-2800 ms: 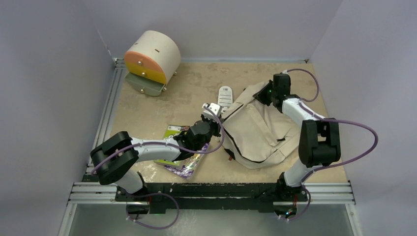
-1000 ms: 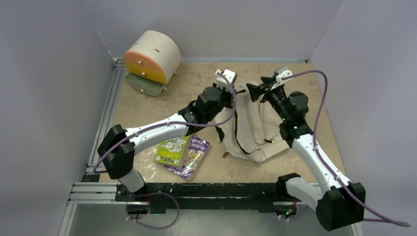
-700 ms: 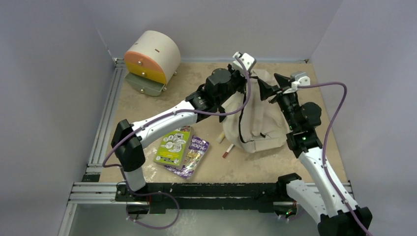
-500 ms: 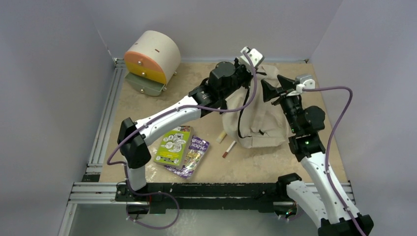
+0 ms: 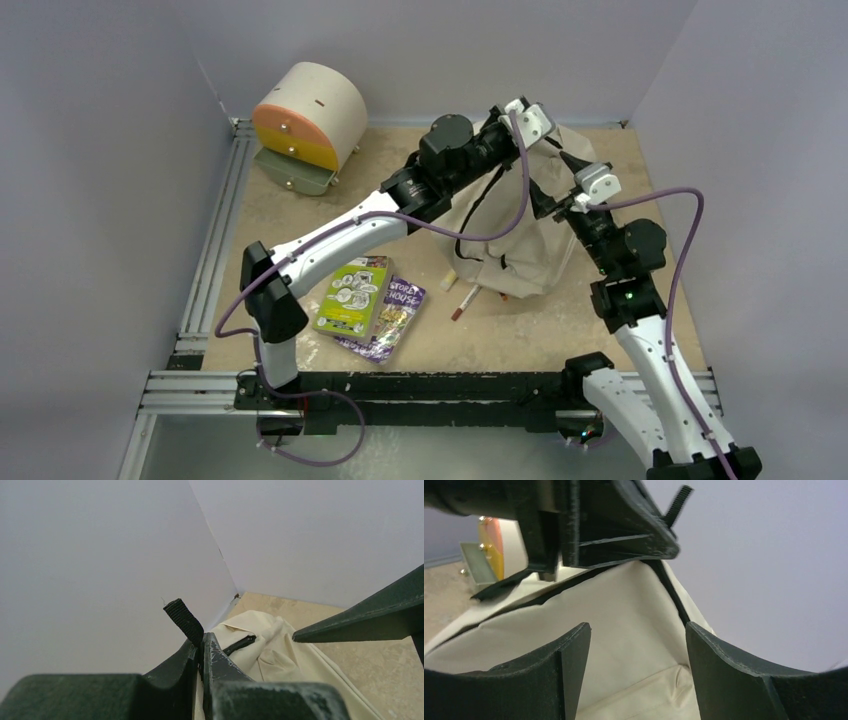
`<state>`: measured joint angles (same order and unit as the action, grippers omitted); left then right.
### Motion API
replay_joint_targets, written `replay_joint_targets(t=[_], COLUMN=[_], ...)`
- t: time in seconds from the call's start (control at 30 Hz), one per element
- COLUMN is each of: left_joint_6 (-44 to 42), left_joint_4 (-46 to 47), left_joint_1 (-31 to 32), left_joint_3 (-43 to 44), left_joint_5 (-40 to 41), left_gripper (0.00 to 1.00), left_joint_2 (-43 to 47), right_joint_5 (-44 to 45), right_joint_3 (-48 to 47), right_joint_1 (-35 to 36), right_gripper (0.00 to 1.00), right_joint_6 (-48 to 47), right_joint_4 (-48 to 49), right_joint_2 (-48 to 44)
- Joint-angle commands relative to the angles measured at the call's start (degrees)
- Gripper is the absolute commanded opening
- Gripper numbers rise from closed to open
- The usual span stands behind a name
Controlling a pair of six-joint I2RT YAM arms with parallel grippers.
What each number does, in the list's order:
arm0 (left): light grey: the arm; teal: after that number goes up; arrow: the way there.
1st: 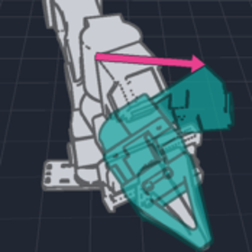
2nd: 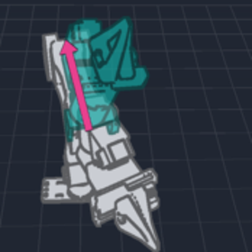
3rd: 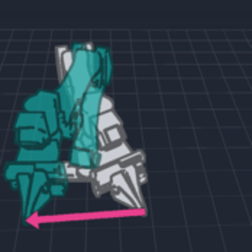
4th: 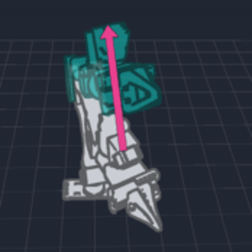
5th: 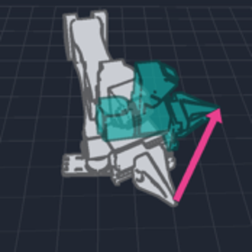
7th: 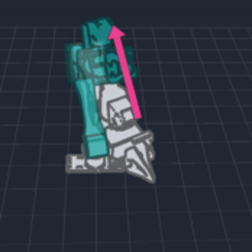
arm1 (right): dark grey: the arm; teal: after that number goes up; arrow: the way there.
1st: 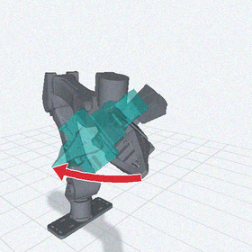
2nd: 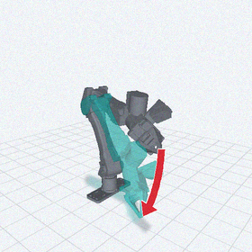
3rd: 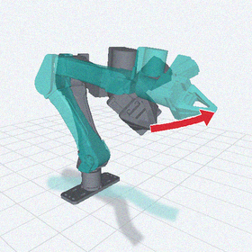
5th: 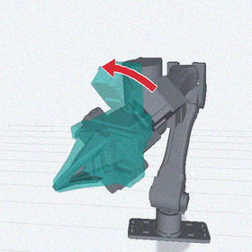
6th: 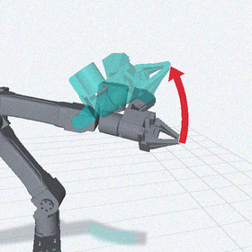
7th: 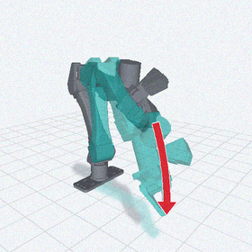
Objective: Pack the student bag
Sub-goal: Unzip the student bag at the center of the board.
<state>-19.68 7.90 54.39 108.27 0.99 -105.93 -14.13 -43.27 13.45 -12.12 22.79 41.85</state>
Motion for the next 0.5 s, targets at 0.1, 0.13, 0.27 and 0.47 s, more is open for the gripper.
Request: replay_joint_targets(t=[0.1,0.13,0.27,0.47], left_joint_6=[-7.7,-7.9,-9.3,-12.5], left_joint_4=[8.4,8.6,10.6,13.1], left_joint_1=[0.0,0.0,0.0,-0.1], left_joint_3=[8.7,8.8,6.7,3.2], left_joint_5=[-5.8,-6.4,-8.0,-8.7], left_gripper=[0.0,0.0,0.0,0.0], left_joint_2=[4.4,4.6,6.2,9.4], right_joint_5=[-6.7,-5.6,-4.0,-9.7], right_joint_3=[-5.7,-6.2,-9.5,-12.0], right_joint_1=[-0.1,-0.1,-0.7,-3.1], right_gripper=[0.75,0.76,0.78,0.79], right_joint_6=[-11.2,-11.7,-14.3,-15.6], right_joint_4=[-0.2,-0.6,-4.4,-5.8], right_joint_2=[1.2,1.5,3.3,4.1])
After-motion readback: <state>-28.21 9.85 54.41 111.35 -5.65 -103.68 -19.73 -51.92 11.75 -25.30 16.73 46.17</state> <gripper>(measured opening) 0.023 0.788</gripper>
